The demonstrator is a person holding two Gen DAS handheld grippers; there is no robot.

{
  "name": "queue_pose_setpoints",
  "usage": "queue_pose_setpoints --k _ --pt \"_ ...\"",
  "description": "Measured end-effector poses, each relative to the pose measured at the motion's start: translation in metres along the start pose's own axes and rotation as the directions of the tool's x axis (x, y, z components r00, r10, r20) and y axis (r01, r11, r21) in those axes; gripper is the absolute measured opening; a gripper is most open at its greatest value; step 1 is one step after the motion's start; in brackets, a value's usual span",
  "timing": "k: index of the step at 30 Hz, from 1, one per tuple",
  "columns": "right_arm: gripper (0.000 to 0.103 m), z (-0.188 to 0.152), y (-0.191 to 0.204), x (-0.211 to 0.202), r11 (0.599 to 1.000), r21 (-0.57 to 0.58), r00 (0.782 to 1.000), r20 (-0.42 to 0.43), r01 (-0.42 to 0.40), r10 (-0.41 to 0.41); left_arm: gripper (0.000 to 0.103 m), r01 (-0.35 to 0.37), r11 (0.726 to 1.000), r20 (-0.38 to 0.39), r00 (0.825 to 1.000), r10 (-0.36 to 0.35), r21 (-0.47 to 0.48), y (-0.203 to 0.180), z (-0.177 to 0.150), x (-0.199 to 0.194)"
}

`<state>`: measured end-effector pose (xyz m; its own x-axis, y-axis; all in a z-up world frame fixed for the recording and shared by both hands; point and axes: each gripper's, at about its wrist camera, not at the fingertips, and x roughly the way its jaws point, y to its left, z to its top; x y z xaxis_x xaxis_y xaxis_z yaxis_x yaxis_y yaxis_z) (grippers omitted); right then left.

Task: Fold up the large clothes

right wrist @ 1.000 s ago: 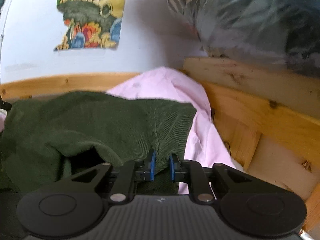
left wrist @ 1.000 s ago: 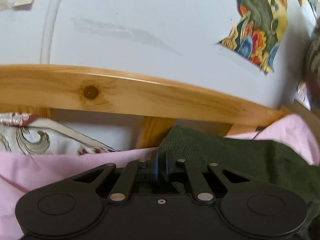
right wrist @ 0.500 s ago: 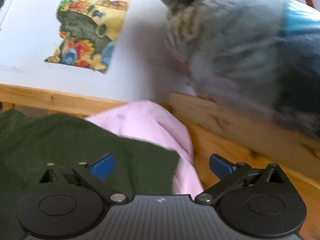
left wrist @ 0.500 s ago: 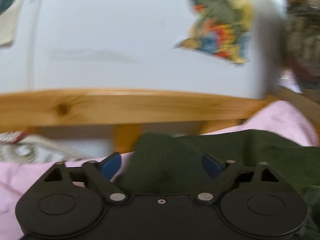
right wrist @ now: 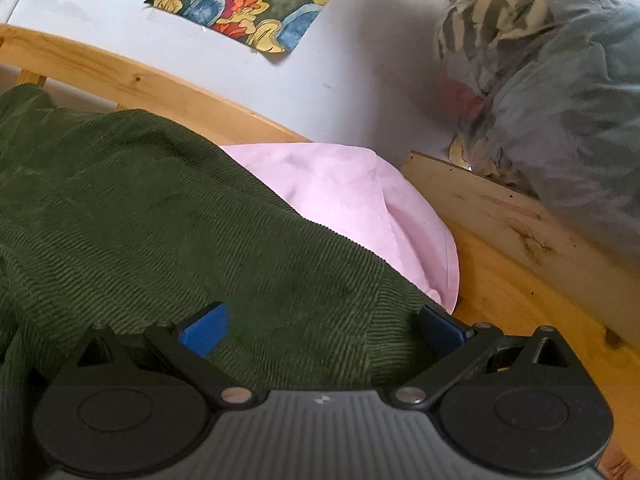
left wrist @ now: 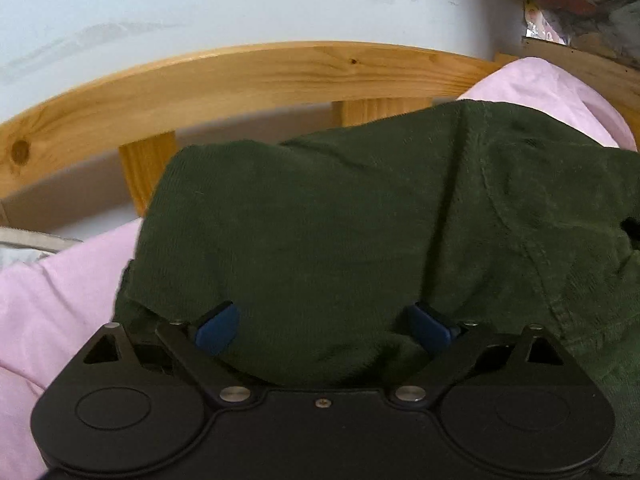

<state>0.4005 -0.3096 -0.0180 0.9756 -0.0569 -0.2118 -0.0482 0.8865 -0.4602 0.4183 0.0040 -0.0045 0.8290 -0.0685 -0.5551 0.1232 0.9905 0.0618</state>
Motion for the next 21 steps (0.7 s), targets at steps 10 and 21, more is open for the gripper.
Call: queue_pose_setpoints --k 10,21 --pt "0.102 -0.016 -0.014 -0.105 0.990 0.018 0.989 0.061 -0.139 0.138 0.102 -0.007 0.998 0.049 0.999 0.009 -0.057 0.018 -0.013 -0.070" --pt "0.102 -0.058 -0.028 -0.225 0.949 0.089 0.953 0.019 -0.303 0.302 0.102 0.005 0.992 0.026 1.000 -0.008 0.125 -0.024 -0.098 -0.194"
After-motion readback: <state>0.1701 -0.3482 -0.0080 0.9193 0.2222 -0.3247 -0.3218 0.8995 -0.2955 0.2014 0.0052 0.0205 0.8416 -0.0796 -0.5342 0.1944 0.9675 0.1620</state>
